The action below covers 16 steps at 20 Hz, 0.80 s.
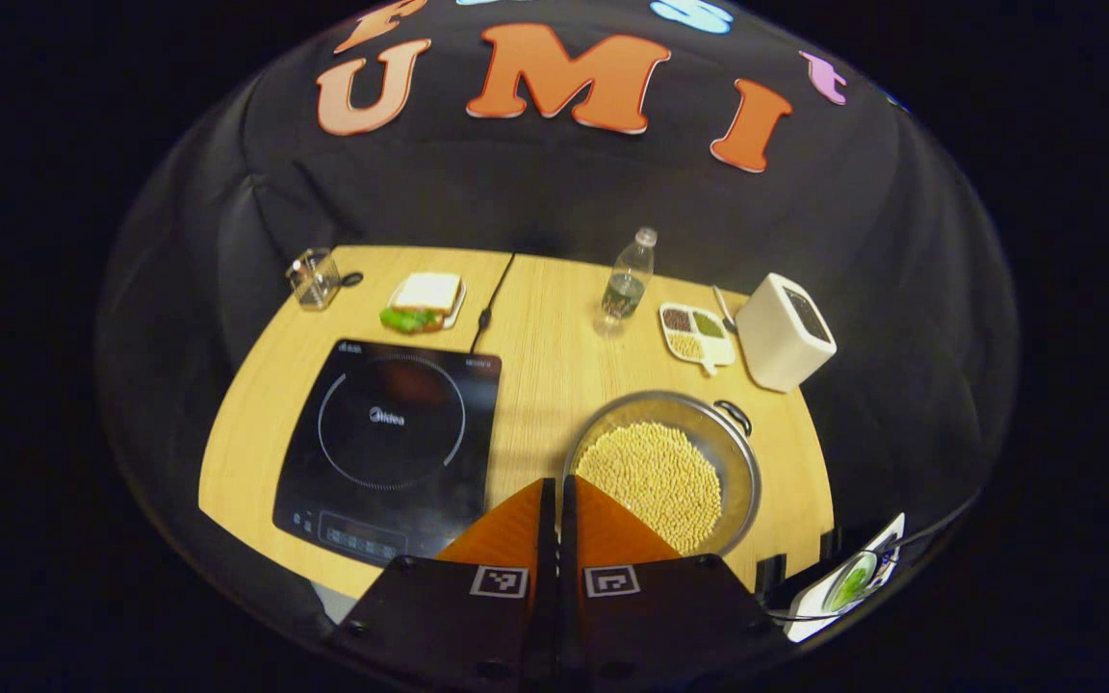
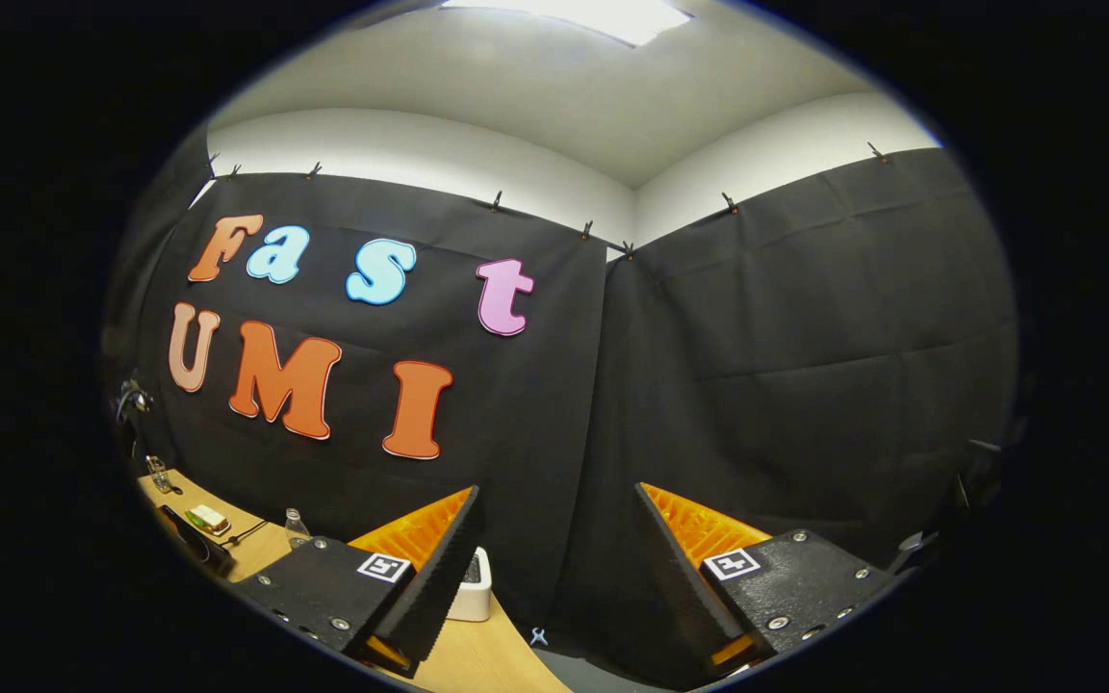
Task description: First push the handle of the pot to place it horizontally, then grasp the pot with both hands and set it on the induction cooktop.
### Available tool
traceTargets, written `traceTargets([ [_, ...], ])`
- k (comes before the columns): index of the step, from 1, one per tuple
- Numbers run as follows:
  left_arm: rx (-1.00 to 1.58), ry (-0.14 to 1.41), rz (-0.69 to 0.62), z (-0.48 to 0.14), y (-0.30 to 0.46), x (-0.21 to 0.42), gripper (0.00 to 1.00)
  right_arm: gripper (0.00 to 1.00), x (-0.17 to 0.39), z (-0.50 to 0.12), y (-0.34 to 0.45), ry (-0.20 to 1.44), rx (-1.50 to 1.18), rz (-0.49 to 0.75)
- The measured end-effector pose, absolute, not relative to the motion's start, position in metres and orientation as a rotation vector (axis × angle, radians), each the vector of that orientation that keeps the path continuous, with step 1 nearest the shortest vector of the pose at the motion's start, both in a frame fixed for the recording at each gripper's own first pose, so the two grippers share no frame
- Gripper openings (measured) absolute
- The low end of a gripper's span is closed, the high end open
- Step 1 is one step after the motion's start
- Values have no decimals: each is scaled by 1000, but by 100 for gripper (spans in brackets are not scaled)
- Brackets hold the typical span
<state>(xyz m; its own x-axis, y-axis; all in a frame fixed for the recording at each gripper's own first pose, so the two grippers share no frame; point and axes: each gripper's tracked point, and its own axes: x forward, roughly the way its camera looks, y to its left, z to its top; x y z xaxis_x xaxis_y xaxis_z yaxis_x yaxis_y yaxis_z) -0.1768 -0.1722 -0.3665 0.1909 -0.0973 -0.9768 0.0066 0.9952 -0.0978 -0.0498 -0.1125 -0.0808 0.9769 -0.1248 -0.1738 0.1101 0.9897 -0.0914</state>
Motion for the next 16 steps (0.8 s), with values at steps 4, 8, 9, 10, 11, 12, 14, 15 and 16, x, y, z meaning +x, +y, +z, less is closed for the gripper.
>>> traceTargets([
  [4,-204,1561,-23,-374,-196,-223,8,95,-49,-93,-126,193,-73,-98],
  [8,-305,1681,33,-382,-217,-255,8,95,-45,-108,-139,223,-48,-76],
  [9,-321,1706,46,-383,-221,-262,8,95,-43,-110,-141,227,-42,-65],
  [10,-335,1728,64,-386,-223,-269,8,95,-43,-113,-143,230,-37,-61],
  [11,-345,1749,78,-391,-226,-277,8,95,-42,-116,-145,232,-32,-58],
  [12,-350,1771,93,-396,-227,-283,8,95,-41,-118,-148,235,-25,-58],
  [14,-348,1810,125,-404,-226,-294,7,95,-42,-122,-151,248,-14,-62],
  [15,-337,1825,139,-407,-224,-298,8,95,-42,-122,-151,253,-11,-59],
  [16,-332,1832,149,-410,-223,-300,8,95,-43,-122,-151,254,-11,-55],
])
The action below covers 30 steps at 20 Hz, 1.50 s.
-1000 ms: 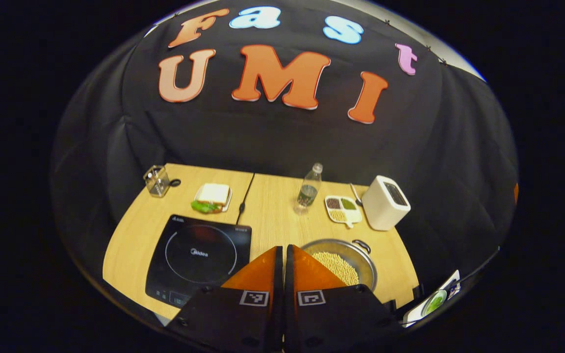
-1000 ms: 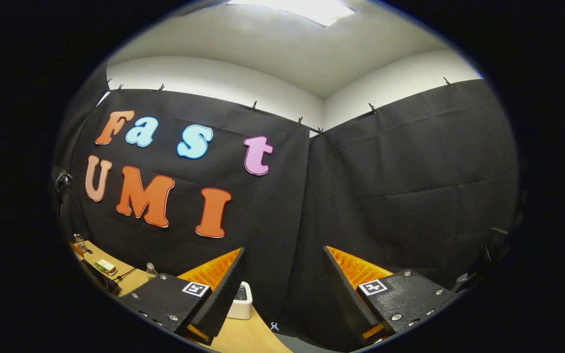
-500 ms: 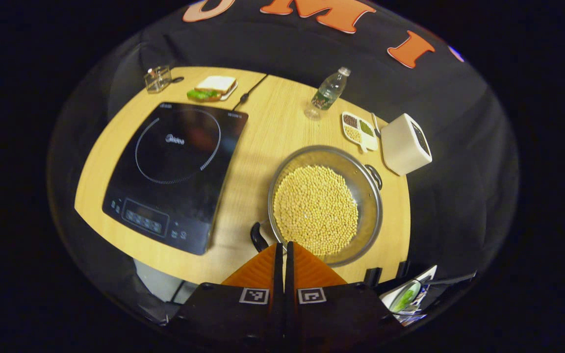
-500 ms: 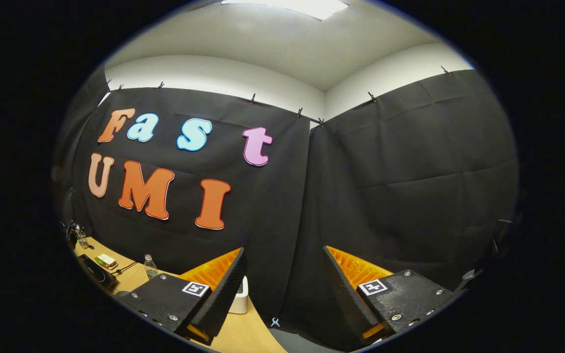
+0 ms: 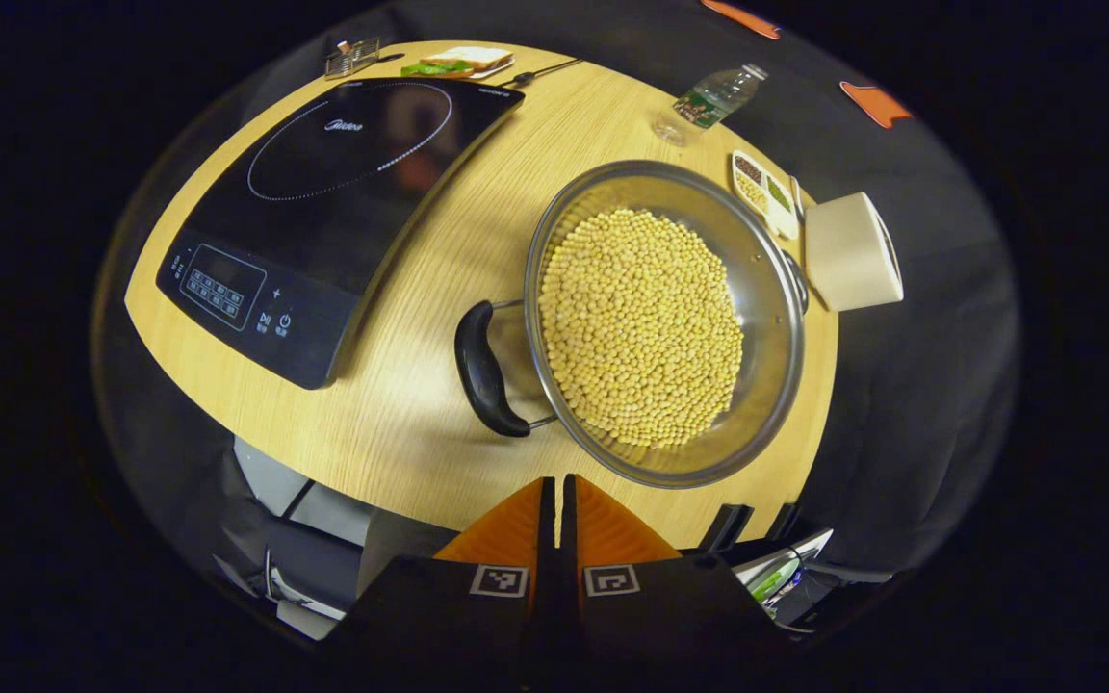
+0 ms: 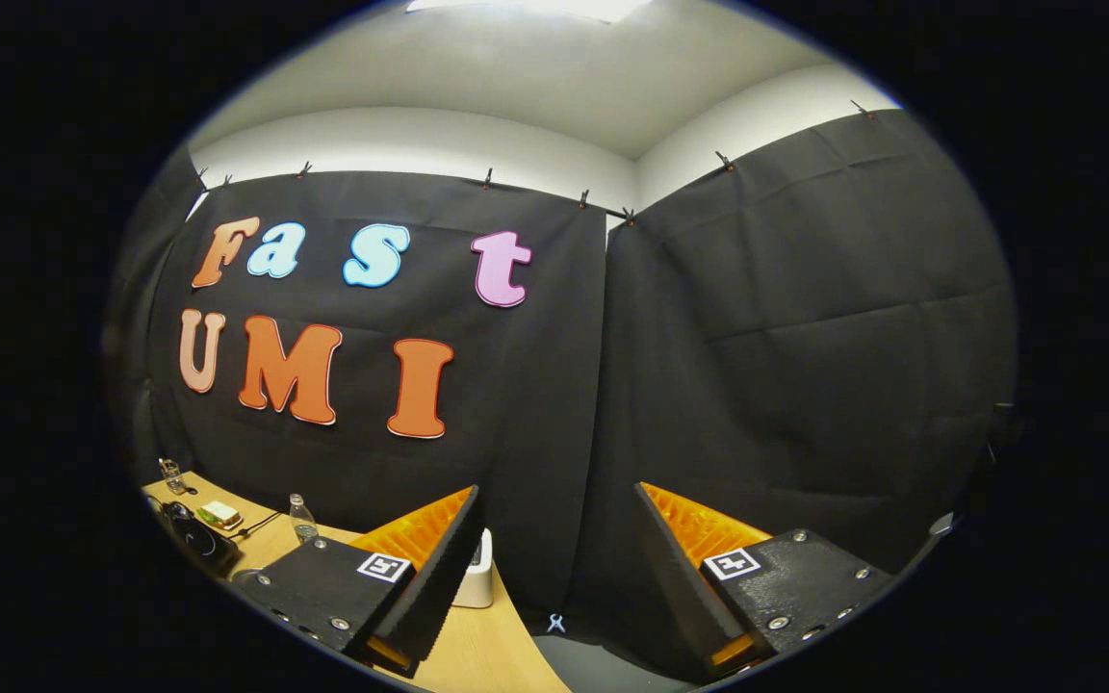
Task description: First push the handle of the pot to place it horizontally, then grasp the pot with both hands and set it on the induction cooktop.
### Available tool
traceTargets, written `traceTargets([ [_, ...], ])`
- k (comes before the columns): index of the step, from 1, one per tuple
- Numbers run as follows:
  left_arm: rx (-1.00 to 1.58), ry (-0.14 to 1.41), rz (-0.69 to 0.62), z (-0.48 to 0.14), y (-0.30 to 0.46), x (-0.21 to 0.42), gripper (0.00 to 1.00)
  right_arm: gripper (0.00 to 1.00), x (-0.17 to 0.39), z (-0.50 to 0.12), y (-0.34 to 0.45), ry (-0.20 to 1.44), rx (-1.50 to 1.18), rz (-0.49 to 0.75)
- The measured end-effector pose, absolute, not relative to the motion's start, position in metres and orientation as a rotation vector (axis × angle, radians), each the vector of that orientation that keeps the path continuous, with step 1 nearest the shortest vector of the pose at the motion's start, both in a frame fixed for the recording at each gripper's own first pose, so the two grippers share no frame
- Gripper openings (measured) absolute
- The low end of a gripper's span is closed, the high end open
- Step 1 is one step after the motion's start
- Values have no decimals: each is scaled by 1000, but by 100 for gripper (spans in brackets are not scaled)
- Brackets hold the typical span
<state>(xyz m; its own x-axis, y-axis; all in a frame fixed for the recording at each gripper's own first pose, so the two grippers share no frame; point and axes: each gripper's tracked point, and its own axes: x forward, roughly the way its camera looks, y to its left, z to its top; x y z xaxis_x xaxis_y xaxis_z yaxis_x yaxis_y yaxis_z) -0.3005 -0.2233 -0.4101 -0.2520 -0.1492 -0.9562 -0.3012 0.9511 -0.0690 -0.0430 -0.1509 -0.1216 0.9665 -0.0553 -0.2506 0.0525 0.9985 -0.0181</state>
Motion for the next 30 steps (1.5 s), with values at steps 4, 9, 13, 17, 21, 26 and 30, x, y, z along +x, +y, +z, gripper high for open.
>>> traceTargets([
  [4,-320,1870,197,-418,-220,-307,8,95,-53,-121,-167,265,-23,-96],
  [9,-278,1880,208,-431,-214,-305,8,95,-71,-121,-177,293,-41,-159],
  [13,-245,1912,197,-433,-210,-304,8,93,-76,-114,-172,299,-49,-196],
  [17,-175,1898,186,-437,-195,-296,8,95,-74,-111,-157,303,-65,-206],
  [21,-133,1872,184,-443,-185,-287,8,95,-71,-118,-139,336,-81,-202],
  [26,-55,1823,180,-448,-173,-267,8,95,-67,-123,-112,367,-80,-181],
  [30,25,1780,149,-451,-158,-250,8,95,-66,-129,-94,400,-68,-169],
])
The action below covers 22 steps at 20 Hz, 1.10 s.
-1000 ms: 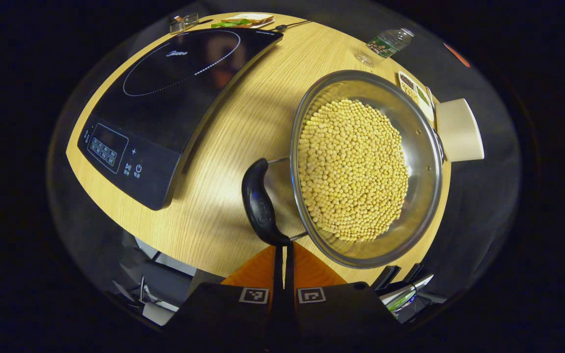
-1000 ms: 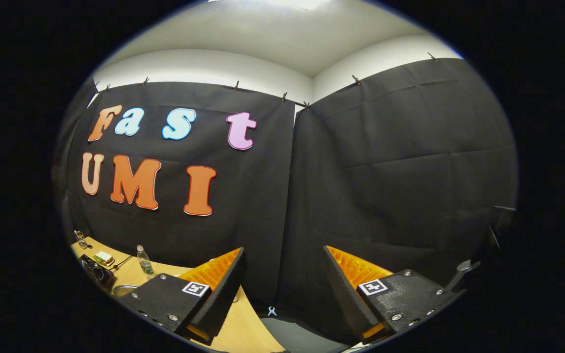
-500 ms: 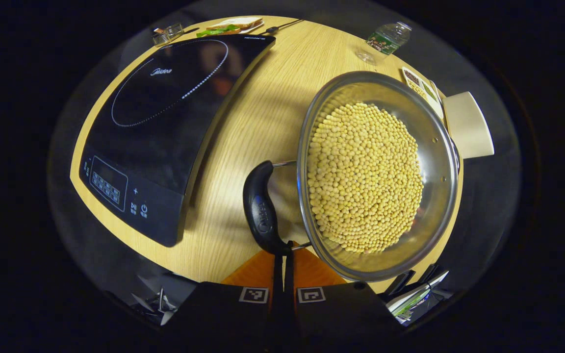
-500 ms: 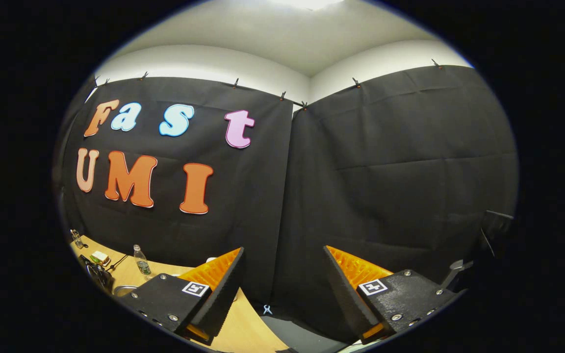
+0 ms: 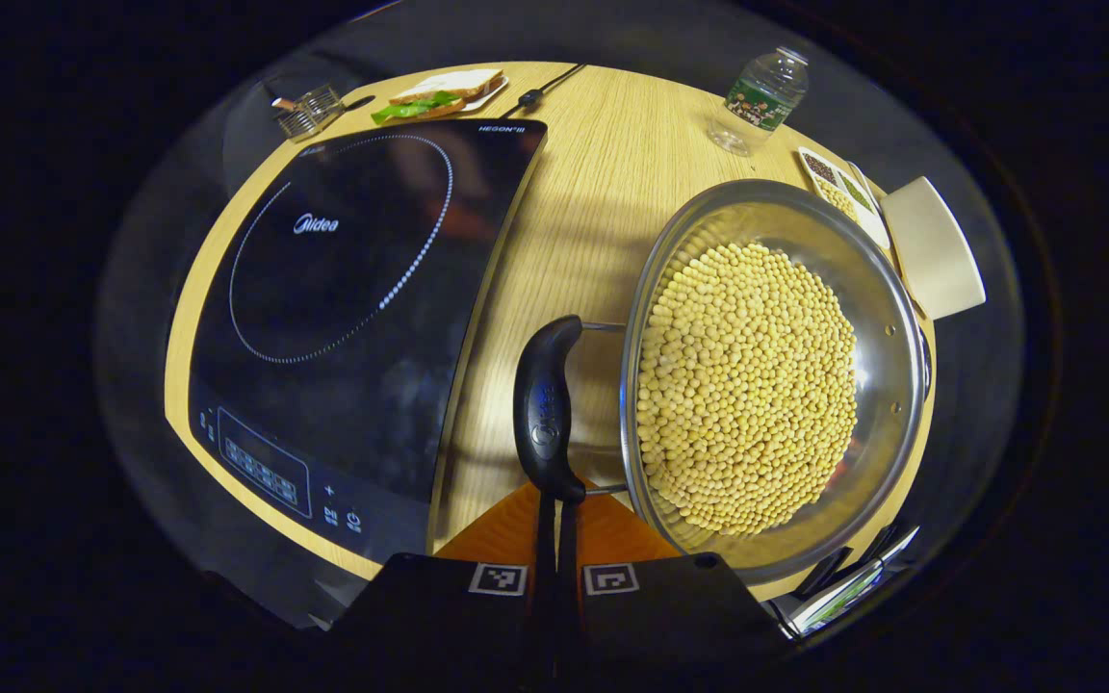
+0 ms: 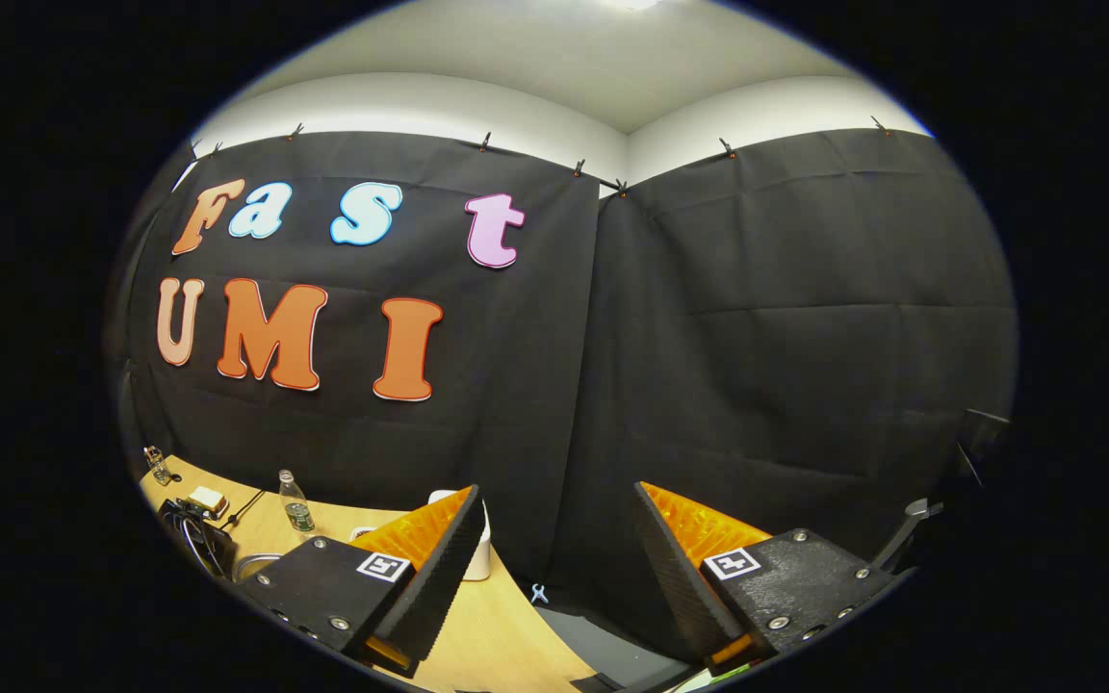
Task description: First push the handle of the pot to place it horizontally, then grasp the pot with both hands and set it on the induction cooktop.
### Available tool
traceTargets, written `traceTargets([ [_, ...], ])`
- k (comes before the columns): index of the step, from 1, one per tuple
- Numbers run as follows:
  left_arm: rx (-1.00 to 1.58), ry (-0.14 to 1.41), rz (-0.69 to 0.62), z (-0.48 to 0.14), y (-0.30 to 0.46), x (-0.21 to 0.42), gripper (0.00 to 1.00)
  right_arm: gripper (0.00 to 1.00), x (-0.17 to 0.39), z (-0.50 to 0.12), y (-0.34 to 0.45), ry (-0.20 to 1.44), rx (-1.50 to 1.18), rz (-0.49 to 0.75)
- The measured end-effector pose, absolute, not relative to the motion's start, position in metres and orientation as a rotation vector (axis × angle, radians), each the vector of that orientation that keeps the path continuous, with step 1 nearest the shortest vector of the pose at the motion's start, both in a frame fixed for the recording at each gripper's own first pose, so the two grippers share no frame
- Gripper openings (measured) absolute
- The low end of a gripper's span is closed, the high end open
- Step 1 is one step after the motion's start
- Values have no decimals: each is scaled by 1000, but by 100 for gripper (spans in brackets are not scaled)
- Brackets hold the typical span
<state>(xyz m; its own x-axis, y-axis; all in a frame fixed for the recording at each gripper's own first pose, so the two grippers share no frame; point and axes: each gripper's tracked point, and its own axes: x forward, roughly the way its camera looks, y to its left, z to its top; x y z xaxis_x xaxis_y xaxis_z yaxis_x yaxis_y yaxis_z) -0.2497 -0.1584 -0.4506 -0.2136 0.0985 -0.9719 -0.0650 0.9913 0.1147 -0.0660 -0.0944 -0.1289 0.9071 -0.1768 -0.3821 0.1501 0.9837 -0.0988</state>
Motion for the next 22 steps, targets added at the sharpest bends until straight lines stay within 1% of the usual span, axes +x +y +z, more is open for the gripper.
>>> traceTargets([
  [7,137,1680,77,-470,-143,-210,8,95,-67,-138,-77,445,-74,-178],
  [13,185,1601,-9,-458,-125,-167,8,95,-67,-147,-64,478,-82,-182],
  [17,192,1575,-63,-457,-124,-148,8,95,-63,-156,-51,503,-87,-163],
  [22,179,1564,-82,-462,-140,-148,8,95,-53,-172,-25,532,-79,-106],
])
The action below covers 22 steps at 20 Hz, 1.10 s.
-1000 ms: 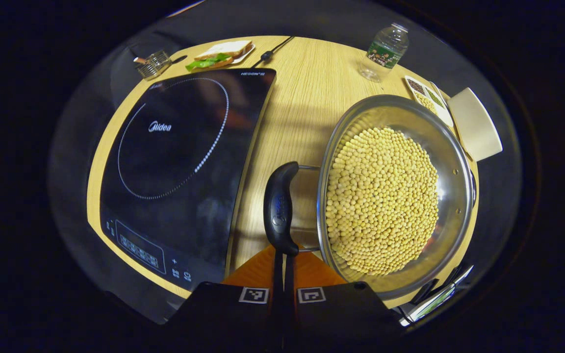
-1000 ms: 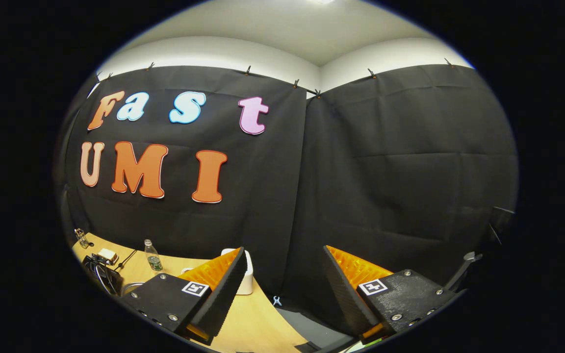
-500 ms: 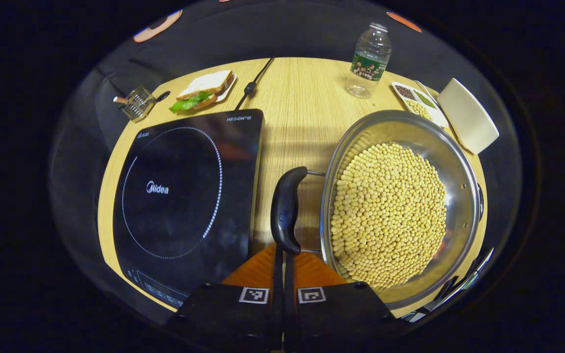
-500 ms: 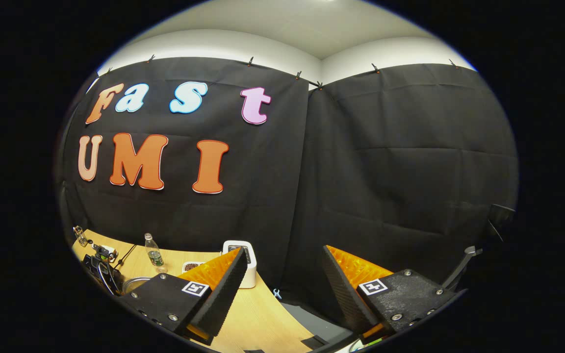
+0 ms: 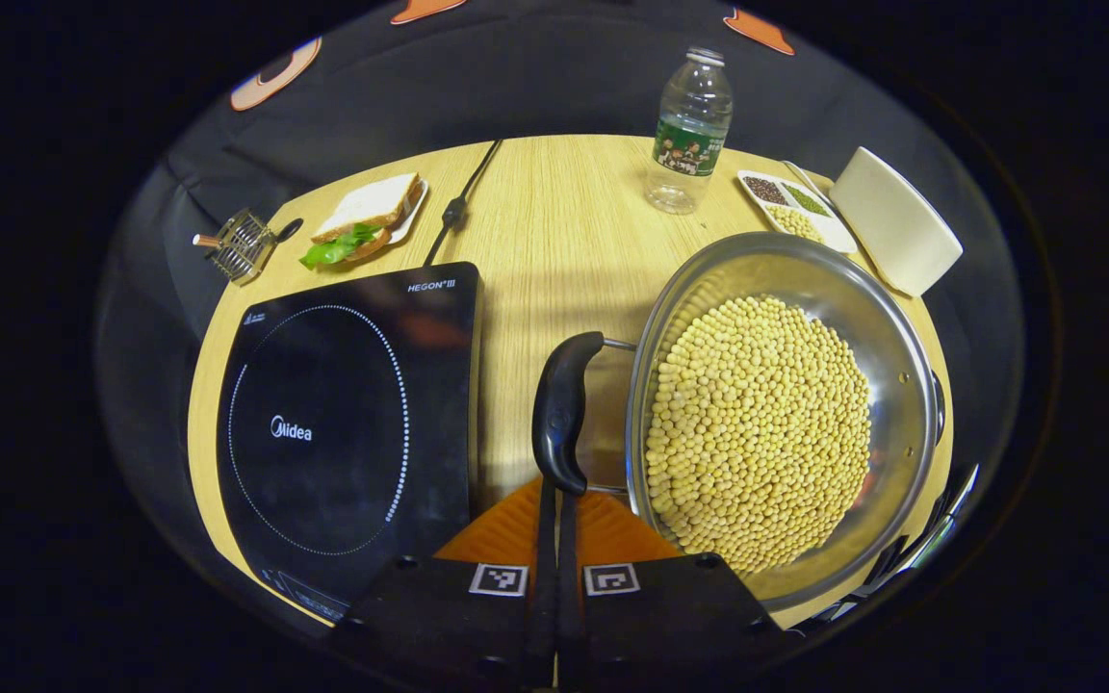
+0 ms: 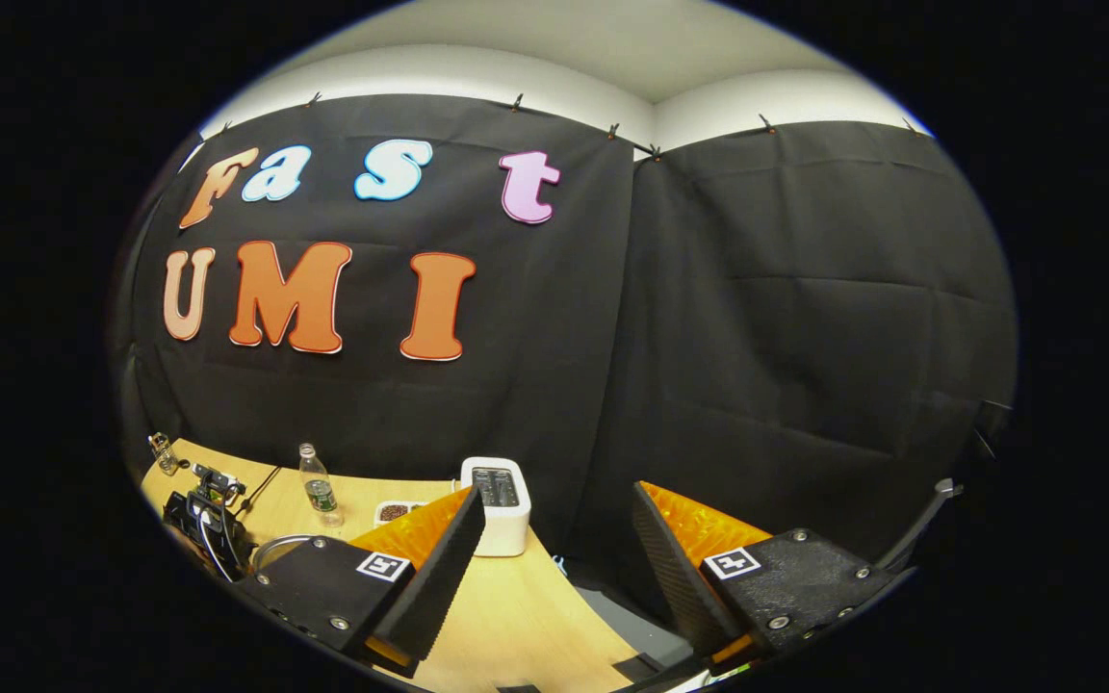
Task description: First push the handle of the pot to place it horizontally, then grasp the pot with both hands and set it on the induction cooktop.
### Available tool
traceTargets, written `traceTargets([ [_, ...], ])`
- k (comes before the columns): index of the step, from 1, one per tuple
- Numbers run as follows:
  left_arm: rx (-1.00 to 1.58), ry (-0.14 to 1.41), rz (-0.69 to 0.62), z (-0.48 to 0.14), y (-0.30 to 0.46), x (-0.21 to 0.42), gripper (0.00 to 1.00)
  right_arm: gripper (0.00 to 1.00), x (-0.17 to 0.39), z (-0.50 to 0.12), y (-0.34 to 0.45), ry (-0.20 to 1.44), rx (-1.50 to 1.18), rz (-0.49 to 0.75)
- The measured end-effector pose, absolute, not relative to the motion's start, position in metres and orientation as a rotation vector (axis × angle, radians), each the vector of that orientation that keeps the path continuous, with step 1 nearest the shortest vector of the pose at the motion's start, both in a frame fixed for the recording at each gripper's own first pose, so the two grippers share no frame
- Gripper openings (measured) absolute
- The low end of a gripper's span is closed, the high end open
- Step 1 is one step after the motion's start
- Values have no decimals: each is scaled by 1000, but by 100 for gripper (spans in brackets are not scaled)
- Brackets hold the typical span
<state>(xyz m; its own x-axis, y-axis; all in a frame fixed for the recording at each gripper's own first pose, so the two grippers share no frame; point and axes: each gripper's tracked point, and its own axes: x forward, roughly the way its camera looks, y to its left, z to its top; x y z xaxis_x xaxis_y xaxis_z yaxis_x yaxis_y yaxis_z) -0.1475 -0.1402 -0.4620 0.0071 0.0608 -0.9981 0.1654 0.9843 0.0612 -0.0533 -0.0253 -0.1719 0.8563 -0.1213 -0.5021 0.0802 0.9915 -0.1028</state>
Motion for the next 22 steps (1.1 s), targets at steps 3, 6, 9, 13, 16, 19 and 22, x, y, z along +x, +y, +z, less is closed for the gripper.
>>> traceTargets([
  [3,161,1564,-86,-464,-146,-150,8,95,-47,-187,-8,560,-59,-65],
  [6,113,1562,-102,-460,-151,-151,8,95,-44,-207,8,600,-33,-25],
  [9,39,1548,-142,-444,-160,-149,8,95,-42,-230,25,652,-18,8],
  [13,-1,1451,-194,-414,-157,-136,9,95,-37,-259,48,707,-13,64],
  [16,-18,1369,-222,-397,-160,-114,8,95,-38,-280,66,752,9,111],
  [19,0,1309,-273,-384,-168,-97,35,95,-39,-299,81,791,9,148],
  [22,42,1258,-310,-382,-176,-83,81,96,-43,-320,93,845,3,179],
])
